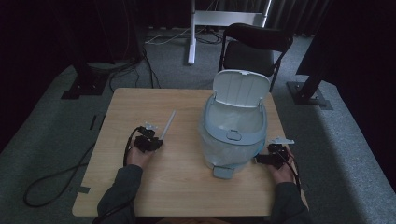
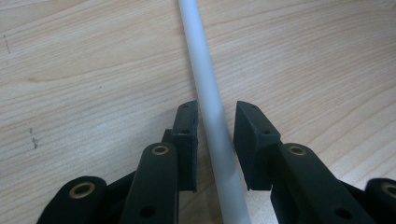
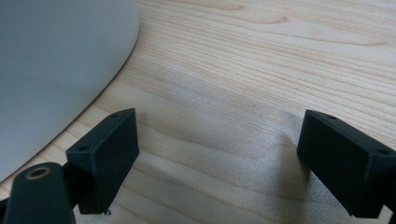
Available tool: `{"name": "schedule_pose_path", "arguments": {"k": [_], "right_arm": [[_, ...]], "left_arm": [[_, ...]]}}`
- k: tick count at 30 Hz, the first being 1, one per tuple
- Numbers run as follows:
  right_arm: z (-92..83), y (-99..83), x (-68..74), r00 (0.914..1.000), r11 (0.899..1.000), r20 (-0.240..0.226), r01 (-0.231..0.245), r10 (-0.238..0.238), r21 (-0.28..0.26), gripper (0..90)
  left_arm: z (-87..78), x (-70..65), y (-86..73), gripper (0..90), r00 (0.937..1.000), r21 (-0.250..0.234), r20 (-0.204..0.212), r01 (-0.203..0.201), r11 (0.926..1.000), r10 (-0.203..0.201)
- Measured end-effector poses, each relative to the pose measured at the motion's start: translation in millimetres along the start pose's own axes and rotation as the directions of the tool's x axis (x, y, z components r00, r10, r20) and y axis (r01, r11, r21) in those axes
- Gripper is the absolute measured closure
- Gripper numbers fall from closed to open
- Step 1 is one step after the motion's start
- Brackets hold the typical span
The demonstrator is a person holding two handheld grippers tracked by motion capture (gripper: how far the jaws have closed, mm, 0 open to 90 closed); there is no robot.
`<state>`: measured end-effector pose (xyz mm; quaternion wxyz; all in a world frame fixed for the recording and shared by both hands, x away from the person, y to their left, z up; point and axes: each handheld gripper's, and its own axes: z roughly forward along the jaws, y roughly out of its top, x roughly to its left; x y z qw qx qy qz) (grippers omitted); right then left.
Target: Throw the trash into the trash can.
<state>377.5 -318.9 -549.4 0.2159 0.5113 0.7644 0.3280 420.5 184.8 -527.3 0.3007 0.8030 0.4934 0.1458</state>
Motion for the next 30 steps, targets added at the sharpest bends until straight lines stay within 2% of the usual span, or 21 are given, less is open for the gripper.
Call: {"name": "schedule_pose_path", "arguments": {"k": [8, 16, 19, 24, 30], "right_arm": [[0.0, 0.0, 0.1, 1.0, 1.0, 0.0, -0.001, 0.001, 0.0, 11.7], [0.0, 0.0, 0.0, 1.0, 1.0, 0.0, 0.0, 0.0, 0.0, 11.6], [0.0, 0.0, 0.0, 1.0, 1.0, 0.0, 0.0, 0.0, 0.0, 11.6], [0.0, 0.0, 0.0, 1.0, 1.0, 0.0, 0.0, 0.0, 0.0, 11.6], [0.0, 0.0, 0.0, 1.0, 1.0, 0.0, 0.0, 0.0, 0.0, 11.7]], "left_arm": [[1.8, 3.9, 5.5, 78.1, 0.9998, 0.024, 0.002, 0.017, 0.9996, -0.017], [1.4, 4.4, 4.8, 79.2, 0.9998, 0.019, 0.006, 0.018, 0.9997, -0.018], [-2.3, 6.6, 4.4, 79.2, 0.9994, -0.005, 0.01, 0.032, 0.9995, -0.032], [-8.2, 6.7, 5.7, 79.3, 0.9997, -0.026, 0.007, 0.022, 0.9994, -0.022], [-19.1, 8.6, 7.5, 79.3, 0.9995, -0.069, 0.025, 0.022, 0.9974, -0.02]]}}
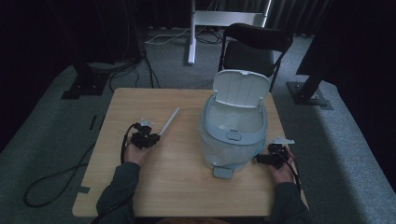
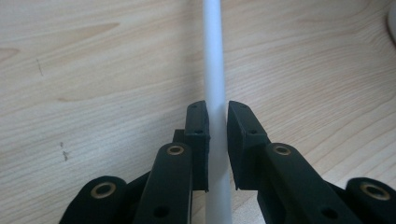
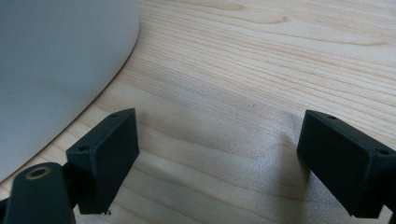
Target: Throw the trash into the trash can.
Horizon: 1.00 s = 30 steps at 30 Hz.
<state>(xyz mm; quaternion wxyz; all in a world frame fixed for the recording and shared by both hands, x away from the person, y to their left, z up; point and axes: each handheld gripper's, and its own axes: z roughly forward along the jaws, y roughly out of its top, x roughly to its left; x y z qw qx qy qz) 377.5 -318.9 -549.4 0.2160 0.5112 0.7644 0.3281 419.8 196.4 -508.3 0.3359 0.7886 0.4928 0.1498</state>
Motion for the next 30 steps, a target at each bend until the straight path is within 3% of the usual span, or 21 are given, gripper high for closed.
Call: {"name": "schedule_pose_path", "arguments": {"k": [15, 30], "right_arm": [[0.0, 0.0, 0.0, 1.0, 1.0, 0.0, 0.0, 0.0, 0.0, 11.6], [0.0, 0.0, 0.0, 1.0, 1.0, 0.0, 0.0, 0.0, 0.0, 11.6]], "left_arm": [[-25.7, -0.9, 8.7, 79.3, 0.9996, -0.081, 0.024, -0.012, 0.9966, 0.014], [-51.1, -9.3, 22.5, 79.3, 0.9977, -0.167, 0.046, -0.041, 0.9852, 0.049]]}}
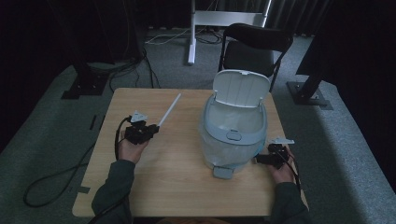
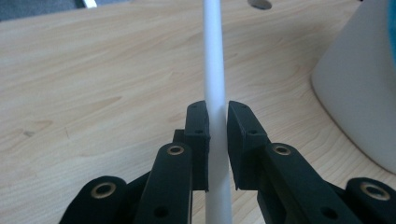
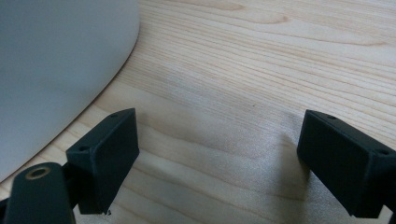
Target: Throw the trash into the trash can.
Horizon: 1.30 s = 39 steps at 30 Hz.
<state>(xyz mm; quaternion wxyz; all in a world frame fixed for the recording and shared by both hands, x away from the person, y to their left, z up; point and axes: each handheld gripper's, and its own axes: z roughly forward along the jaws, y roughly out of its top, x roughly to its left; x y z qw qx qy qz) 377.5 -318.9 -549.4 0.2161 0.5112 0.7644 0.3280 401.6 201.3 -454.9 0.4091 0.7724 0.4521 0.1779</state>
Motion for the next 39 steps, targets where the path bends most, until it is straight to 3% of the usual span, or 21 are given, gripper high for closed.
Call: {"name": "schedule_pose_path", "arguments": {"k": [9, 39], "right_arm": [[0.0, 0.0, 0.0, 1.0, 1.0, 0.0, 0.0, 0.0, 0.0, 11.6], [0.0, 0.0, 0.0, 1.0, 1.0, 0.0, 0.0, 0.0, 0.0, 11.7]], "left_arm": [[-13.0, -8.5, 12.2, 79.3, 0.9993, -0.051, 0.024, -0.026, 0.9984, 0.027], [-26.4, -27.3, 31.9, 79.3, 0.992, -0.123, 0.089, -0.079, 0.9892, 0.09]]}}
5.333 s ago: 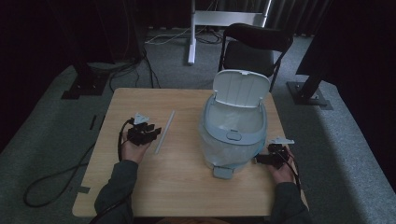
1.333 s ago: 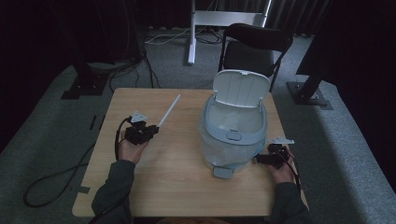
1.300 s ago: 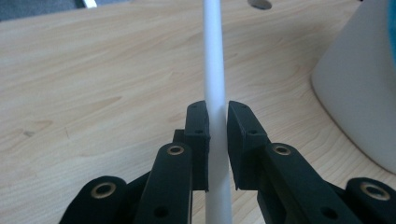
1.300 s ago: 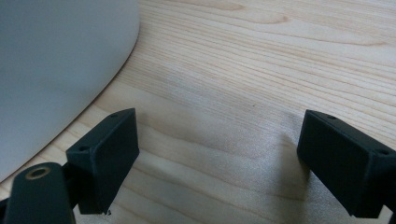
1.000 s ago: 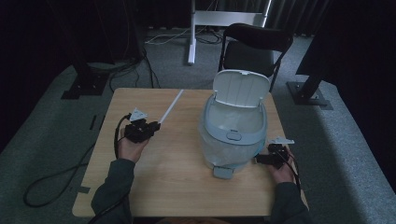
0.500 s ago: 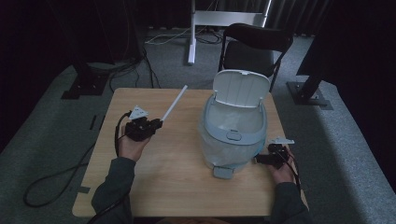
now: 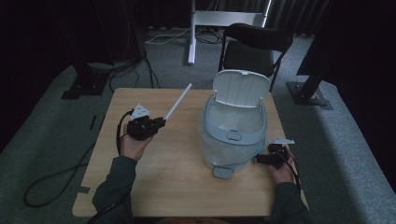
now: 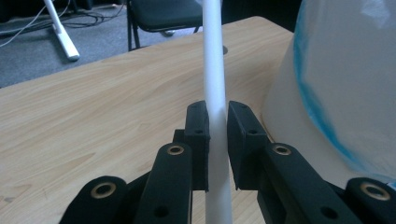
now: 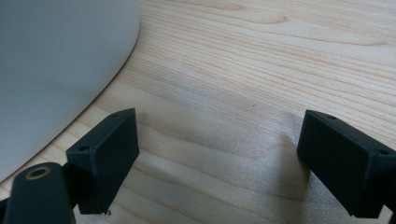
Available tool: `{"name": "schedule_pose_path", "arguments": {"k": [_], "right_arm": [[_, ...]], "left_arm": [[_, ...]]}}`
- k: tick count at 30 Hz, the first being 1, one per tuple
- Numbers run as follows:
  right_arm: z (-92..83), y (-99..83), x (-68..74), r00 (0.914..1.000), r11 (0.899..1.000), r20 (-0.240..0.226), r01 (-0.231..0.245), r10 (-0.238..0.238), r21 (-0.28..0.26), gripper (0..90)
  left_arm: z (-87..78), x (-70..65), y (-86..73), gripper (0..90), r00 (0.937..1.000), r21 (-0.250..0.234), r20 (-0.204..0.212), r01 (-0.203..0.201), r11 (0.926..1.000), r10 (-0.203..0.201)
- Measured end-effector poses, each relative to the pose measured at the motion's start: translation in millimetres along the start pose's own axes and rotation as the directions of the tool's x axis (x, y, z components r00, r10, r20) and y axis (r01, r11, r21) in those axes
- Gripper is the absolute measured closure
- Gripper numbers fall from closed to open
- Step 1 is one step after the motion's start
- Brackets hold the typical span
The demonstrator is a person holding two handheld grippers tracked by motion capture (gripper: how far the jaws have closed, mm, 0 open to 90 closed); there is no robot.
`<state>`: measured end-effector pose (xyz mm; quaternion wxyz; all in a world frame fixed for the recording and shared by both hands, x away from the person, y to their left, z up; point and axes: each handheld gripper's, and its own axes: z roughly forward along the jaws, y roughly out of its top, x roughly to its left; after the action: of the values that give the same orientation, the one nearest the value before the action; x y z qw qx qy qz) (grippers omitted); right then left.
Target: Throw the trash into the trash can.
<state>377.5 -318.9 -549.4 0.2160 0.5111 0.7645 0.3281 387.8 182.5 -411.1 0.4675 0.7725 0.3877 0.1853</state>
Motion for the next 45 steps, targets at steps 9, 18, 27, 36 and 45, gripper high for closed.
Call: {"name": "schedule_pose_path", "arguments": {"k": [9, 18, 27, 36, 45], "right_arm": [[0.0, 0.0, 0.0, 1.0, 1.0, 0.0, 0.0, 0.0, 0.0, 11.6], [0.0, 0.0, 0.0, 1.0, 1.0, 0.0, 0.0, 0.0, 0.0, 11.6], [0.0, 0.0, 0.0, 1.0, 1.0, 0.0, 0.0, 0.0, 0.0, 11.6], [0.0, 0.0, 0.0, 1.0, 1.0, 0.0, 0.0, 0.0, 0.0, 11.6], [0.0, 0.0, 0.0, 1.0, 1.0, 0.0, 0.0, 0.0, 0.0, 11.6]], "left_arm": [[0.2, -5.8, 4.2, 79.3, 0.9996, -0.005, 0.015, -0.023, 0.9997, 0.023], [-0.1, -7.5, 6.0, 79.3, 0.9981, -0.015, 0.058, -0.021, 0.9997, 0.022], [-3.9, -8.8, 7.7, 79.2, 0.9862, -0.051, 0.163, -0.019, 0.9985, 0.027], [-6.7, -8.7, 7.8, 79.2, 0.9798, -0.066, 0.198, -0.014, 0.9977, 0.027], [-10.1, -9.8, 2.2, 79.2, 0.9701, -0.073, 0.241, -0.014, 0.9972, 0.031]]}}
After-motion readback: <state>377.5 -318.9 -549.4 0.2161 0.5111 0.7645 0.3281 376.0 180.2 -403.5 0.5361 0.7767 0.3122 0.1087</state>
